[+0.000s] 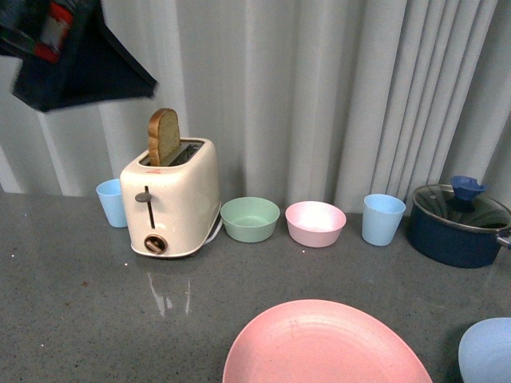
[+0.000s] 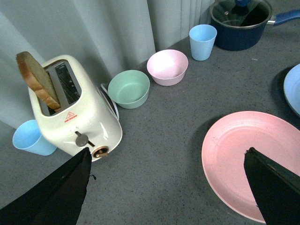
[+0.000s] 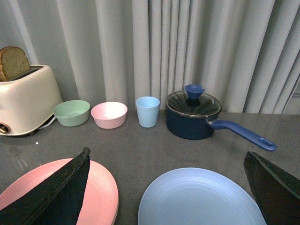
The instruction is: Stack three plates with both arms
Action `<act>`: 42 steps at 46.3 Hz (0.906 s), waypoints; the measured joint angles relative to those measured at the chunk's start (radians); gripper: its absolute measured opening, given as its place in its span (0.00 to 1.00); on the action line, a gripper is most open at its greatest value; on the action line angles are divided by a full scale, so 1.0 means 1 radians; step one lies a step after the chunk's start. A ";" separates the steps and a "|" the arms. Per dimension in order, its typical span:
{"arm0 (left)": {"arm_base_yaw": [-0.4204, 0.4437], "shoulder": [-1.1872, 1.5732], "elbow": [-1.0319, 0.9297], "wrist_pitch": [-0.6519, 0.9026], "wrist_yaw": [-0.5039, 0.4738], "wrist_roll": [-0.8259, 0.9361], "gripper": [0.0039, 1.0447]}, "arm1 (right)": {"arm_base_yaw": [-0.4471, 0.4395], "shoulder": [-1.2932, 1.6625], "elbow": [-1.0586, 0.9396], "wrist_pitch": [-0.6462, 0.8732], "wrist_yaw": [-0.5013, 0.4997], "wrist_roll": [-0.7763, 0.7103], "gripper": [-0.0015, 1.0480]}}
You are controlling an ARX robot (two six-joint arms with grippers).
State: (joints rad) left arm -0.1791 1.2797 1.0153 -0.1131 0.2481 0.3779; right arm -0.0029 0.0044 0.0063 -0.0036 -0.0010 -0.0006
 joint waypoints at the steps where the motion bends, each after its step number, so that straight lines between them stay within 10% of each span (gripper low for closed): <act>1: 0.000 -0.032 -0.040 0.071 -0.074 -0.030 0.88 | 0.000 0.000 0.000 0.000 0.000 0.000 0.93; 7: 0.045 -0.203 -0.275 0.417 -0.325 -0.230 0.69 | 0.000 0.000 0.000 0.000 0.000 0.000 0.93; 21: 0.169 -0.454 -0.693 0.604 -0.251 -0.365 0.04 | 0.000 0.000 0.000 0.000 0.001 0.000 0.93; 42: 0.177 -0.703 -0.912 0.581 -0.249 -0.376 0.03 | 0.000 0.000 0.000 0.000 0.000 0.000 0.93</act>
State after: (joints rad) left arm -0.0021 0.5762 0.1032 0.4679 -0.0006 0.0021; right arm -0.0029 0.0044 0.0063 -0.0036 -0.0010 -0.0006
